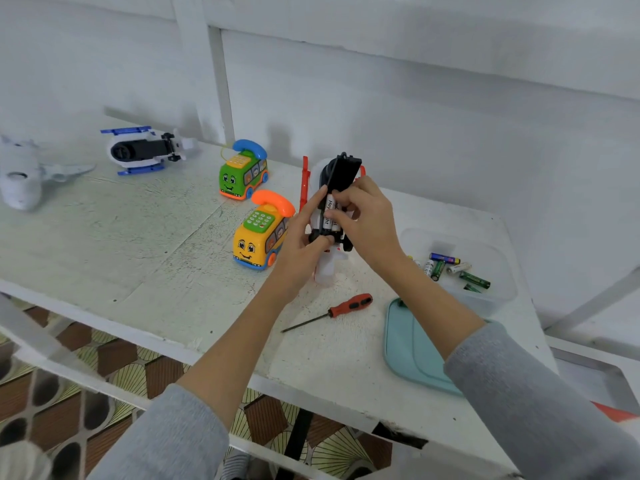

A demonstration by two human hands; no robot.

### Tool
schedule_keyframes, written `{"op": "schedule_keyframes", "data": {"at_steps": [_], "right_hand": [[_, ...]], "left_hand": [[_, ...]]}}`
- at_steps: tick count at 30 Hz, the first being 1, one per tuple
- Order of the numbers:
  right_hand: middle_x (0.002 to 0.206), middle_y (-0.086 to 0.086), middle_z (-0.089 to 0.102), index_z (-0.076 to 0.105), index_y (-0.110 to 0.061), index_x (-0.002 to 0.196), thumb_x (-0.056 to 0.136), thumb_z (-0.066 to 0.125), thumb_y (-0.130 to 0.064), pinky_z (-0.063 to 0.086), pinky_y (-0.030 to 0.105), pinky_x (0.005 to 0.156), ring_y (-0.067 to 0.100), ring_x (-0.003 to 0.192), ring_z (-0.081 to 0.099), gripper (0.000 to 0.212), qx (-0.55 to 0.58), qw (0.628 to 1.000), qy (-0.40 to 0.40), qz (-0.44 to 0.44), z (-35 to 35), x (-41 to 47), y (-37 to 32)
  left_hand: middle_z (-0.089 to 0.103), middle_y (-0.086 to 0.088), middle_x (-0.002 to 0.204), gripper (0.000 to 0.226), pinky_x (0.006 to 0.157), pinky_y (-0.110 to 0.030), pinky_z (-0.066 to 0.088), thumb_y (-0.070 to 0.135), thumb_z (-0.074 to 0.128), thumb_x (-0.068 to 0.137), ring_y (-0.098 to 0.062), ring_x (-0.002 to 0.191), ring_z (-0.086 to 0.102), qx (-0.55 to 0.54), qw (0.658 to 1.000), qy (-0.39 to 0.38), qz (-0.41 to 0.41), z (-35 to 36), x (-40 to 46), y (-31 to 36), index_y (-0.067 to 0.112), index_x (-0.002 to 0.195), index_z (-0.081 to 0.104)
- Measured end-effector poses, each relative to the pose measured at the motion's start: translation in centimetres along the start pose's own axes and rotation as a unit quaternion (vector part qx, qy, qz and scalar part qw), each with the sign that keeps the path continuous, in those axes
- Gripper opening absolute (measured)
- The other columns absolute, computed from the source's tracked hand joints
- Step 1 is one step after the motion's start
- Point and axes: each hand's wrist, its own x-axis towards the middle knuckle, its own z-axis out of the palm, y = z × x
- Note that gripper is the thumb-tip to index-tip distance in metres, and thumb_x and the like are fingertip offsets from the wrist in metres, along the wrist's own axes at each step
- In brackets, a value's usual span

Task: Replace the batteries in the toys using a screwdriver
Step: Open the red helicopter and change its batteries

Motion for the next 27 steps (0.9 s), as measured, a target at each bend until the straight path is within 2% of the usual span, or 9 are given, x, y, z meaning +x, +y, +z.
{"op": "schedule_keyframes", "data": {"at_steps": [3, 7, 10, 13, 17, 20, 22, 25, 27], "right_hand": [[0.087, 0.018, 0.053, 0.067, 0.003, 0.082, 0.073, 0.070, 0.000, 0.040, 0.007, 0.068, 0.018, 0.077, 0.050, 0.010, -0.006, 1.000, -0.015, -0.010, 0.1, 0.1, 0.1], [0.087, 0.020, 0.051, 0.068, 0.004, 0.083, 0.074, 0.070, -0.001, 0.043, 0.021, 0.069, 0.025, 0.080, 0.050, 0.011, -0.033, 0.999, -0.035, -0.019, 0.4, 0.2, 0.4], [0.085, 0.020, 0.050, 0.067, 0.005, 0.077, 0.075, 0.069, -0.001, 0.039, 0.009, 0.071, 0.024, 0.079, 0.049, 0.007, -0.035, 0.998, -0.044, -0.025, 0.4, 0.1, 0.6], [0.084, 0.017, 0.051, 0.069, 0.002, 0.074, 0.074, 0.071, -0.005, 0.034, 0.009, 0.070, 0.022, 0.080, 0.047, 0.007, -0.054, 0.995, -0.071, -0.042, -0.1, 0.2, 0.8], [0.087, 0.008, 0.058, 0.072, -0.006, 0.077, 0.078, 0.071, -0.010, 0.037, 0.007, 0.071, 0.012, 0.079, 0.051, 0.005, -0.028, 0.991, -0.133, 0.005, -2.0, 0.7, 0.2], [0.082, 0.002, 0.060, 0.063, -0.009, 0.081, 0.086, 0.061, -0.009, 0.041, 0.010, 0.065, 0.002, 0.072, 0.052, 0.006, 0.016, 0.998, -0.030, 0.056, -3.6, 1.2, -0.6], [0.080, -0.005, 0.058, 0.060, -0.013, 0.091, 0.090, 0.056, -0.010, 0.041, 0.008, 0.064, -0.002, 0.071, 0.052, 0.005, 0.044, 0.996, 0.033, 0.076, -4.3, 2.0, -1.0], [0.090, -0.001, 0.061, 0.063, -0.011, 0.107, 0.092, 0.052, -0.010, 0.040, 0.005, 0.064, 0.008, 0.080, 0.056, 0.018, 0.053, 0.994, 0.031, 0.087, -4.8, 3.3, -1.3], [0.094, 0.000, 0.062, 0.066, -0.010, 0.108, 0.092, 0.053, -0.010, 0.039, 0.003, 0.065, 0.004, 0.078, 0.055, 0.020, 0.030, 0.997, 0.005, 0.074, -4.7, 3.8, -1.5]], "left_hand": [[0.040, 0.025, 0.137, 0.070, 0.082, -0.014, 0.046, -0.012, 0.043, 0.089, -0.012, 0.130, 0.043, -0.008, 1.000, -0.003, 0.007, -0.3, 0.0, -0.3, 0.039, 0.138, 0.035], [0.038, 0.018, 0.143, 0.071, 0.083, -0.016, 0.047, -0.011, 0.043, 0.089, -0.011, 0.131, 0.042, -0.010, 1.000, -0.008, 0.007, -0.4, 0.1, -0.4, 0.040, 0.138, 0.036], [0.040, 0.020, 0.140, 0.071, 0.082, -0.016, 0.047, -0.011, 0.043, 0.090, -0.011, 0.130, 0.044, -0.012, 1.000, -0.008, 0.002, -0.4, 0.2, -0.5, 0.040, 0.138, 0.036], [0.039, 0.016, 0.142, 0.070, 0.088, -0.020, 0.048, -0.011, 0.043, 0.090, -0.009, 0.130, 0.043, -0.013, 1.000, -0.001, -0.005, -0.5, 0.3, -0.7, 0.038, 0.139, 0.035], [0.040, 0.021, 0.138, 0.069, 0.086, -0.016, 0.048, -0.010, 0.044, 0.091, 0.013, 0.115, 0.047, -0.006, 1.000, -0.002, -0.009, -0.7, 0.3, -0.7, 0.036, 0.141, 0.035], [0.040, 0.011, 0.145, 0.069, 0.093, -0.026, 0.049, -0.004, 0.047, 0.090, -0.005, 0.125, 0.047, -0.001, 1.000, -0.005, -0.009, -0.9, 0.4, -1.0, 0.041, 0.141, 0.036], [0.038, 0.010, 0.147, 0.070, 0.094, -0.026, 0.048, -0.006, 0.046, 0.090, -0.008, 0.129, 0.044, 0.009, 1.000, -0.007, -0.009, -0.8, 0.4, -1.0, 0.040, 0.141, 0.037], [0.037, 0.009, 0.146, 0.071, 0.088, -0.021, 0.049, -0.009, 0.045, 0.090, -0.006, 0.125, 0.047, 0.004, 1.000, -0.009, -0.016, -0.7, 0.3, -0.7, 0.044, 0.137, 0.037], [0.037, 0.007, 0.146, 0.072, 0.086, -0.020, 0.049, -0.009, 0.045, 0.090, -0.007, 0.124, 0.048, 0.003, 1.000, -0.011, -0.017, -0.6, 0.3, -0.6, 0.047, 0.134, 0.038]]}}
